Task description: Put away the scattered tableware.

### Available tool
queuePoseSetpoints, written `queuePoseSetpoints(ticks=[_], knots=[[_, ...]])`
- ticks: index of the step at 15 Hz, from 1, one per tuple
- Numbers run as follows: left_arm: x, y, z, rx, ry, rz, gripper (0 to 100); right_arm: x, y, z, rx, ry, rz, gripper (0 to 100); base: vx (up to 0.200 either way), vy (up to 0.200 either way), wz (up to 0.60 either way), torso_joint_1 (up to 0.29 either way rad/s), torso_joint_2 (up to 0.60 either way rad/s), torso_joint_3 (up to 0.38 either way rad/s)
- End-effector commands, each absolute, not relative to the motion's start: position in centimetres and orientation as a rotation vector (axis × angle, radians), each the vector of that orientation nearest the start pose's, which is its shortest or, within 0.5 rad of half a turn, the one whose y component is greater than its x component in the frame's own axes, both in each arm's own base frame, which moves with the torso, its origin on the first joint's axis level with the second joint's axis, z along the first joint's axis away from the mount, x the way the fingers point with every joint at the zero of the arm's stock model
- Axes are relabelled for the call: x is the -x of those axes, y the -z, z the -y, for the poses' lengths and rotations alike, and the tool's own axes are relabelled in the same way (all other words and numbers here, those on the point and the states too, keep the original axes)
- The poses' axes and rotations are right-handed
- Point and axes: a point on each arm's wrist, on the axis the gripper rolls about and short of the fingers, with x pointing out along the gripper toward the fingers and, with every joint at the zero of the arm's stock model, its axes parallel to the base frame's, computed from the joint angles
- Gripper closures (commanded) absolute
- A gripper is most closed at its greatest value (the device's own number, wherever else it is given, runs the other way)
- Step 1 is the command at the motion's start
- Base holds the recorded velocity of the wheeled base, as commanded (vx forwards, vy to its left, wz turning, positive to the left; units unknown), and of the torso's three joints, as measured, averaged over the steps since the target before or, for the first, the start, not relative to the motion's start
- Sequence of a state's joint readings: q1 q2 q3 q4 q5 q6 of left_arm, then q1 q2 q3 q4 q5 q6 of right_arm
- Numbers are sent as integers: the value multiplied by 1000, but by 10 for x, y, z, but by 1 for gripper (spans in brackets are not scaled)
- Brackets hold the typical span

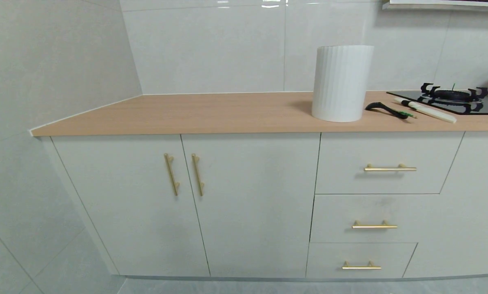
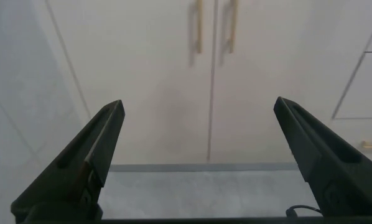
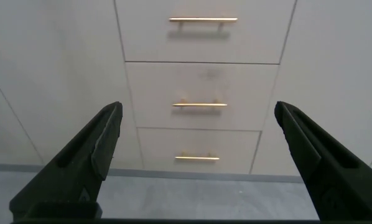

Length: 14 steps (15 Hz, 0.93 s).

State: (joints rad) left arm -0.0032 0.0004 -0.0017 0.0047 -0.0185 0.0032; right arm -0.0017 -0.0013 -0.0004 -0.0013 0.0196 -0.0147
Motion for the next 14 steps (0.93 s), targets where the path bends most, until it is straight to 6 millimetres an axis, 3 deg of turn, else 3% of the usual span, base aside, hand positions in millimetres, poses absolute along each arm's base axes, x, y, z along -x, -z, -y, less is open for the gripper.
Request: queuePoseSetpoints(ticks=[1, 6, 14], knots=[[23, -75, 0, -3, 21, -3, 0, 23, -76, 0, 15, -18, 0, 0, 0, -200, 0, 7, 2, 7], [23, -75, 0, -3, 21, -3, 0, 23, -76, 0, 15, -18, 3, 0, 0, -200, 0, 1, 0, 2], [23, -75, 0, -5, 21, -3, 0, 23, -76, 0, 14, -18, 2, 0, 0, 0, 0, 0, 0, 0]])
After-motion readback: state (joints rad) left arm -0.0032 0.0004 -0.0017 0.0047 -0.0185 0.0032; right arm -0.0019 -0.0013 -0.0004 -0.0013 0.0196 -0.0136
